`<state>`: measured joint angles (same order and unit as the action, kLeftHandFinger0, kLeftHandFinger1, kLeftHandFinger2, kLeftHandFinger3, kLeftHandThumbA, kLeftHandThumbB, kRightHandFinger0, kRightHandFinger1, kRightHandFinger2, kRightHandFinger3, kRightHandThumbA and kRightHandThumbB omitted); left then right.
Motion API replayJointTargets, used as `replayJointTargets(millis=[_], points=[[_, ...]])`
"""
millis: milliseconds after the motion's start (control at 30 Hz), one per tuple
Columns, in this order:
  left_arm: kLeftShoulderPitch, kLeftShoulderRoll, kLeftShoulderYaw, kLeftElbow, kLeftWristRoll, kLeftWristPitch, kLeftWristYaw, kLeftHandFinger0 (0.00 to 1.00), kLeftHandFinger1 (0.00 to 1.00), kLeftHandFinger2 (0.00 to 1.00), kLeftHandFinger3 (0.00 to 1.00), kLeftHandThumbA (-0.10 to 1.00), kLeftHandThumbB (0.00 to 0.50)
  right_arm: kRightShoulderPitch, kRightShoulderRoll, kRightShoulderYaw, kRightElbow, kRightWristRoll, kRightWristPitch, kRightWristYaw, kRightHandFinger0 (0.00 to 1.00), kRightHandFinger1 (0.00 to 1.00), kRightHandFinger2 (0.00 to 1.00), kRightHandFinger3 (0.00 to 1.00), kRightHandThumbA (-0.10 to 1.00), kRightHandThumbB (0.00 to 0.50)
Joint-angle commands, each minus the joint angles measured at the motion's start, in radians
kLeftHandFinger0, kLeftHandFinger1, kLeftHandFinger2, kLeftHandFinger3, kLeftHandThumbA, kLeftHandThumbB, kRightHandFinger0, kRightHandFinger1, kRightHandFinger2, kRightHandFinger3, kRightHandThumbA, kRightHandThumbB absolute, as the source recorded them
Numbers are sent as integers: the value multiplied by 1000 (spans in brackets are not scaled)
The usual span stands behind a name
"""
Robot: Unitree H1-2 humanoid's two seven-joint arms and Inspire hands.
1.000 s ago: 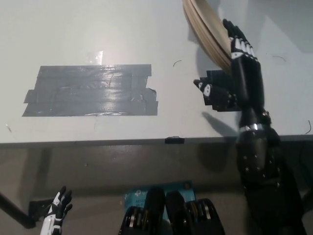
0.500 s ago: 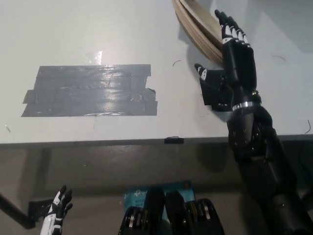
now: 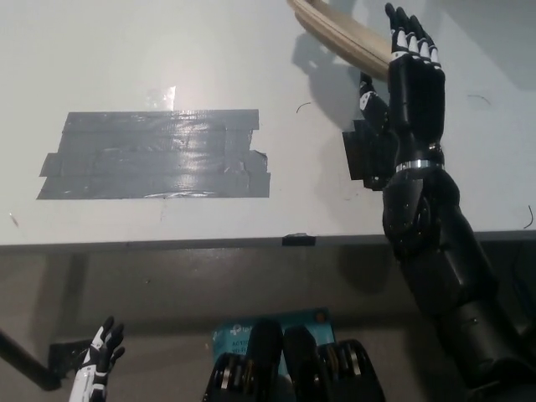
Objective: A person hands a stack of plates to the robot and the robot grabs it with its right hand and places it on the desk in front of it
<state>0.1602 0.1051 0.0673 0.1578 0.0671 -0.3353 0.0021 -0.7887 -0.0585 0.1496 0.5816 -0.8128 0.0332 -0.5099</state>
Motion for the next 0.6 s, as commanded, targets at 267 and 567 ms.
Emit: replayJointTargets(millis=[267,567], points=[[-4,6,-1,-7,-9,-44,1,1000,1000,1000,1000,1000,279,-98,-51,35,-20,61,-126,-32,0,0,0,42,578,71],[-19,11,1,-2,-9,-44,1,1000,1000,1000,1000,1000,274,-102,-68,51,-35,69,-122,-28,0,0,98,67,604,59]])
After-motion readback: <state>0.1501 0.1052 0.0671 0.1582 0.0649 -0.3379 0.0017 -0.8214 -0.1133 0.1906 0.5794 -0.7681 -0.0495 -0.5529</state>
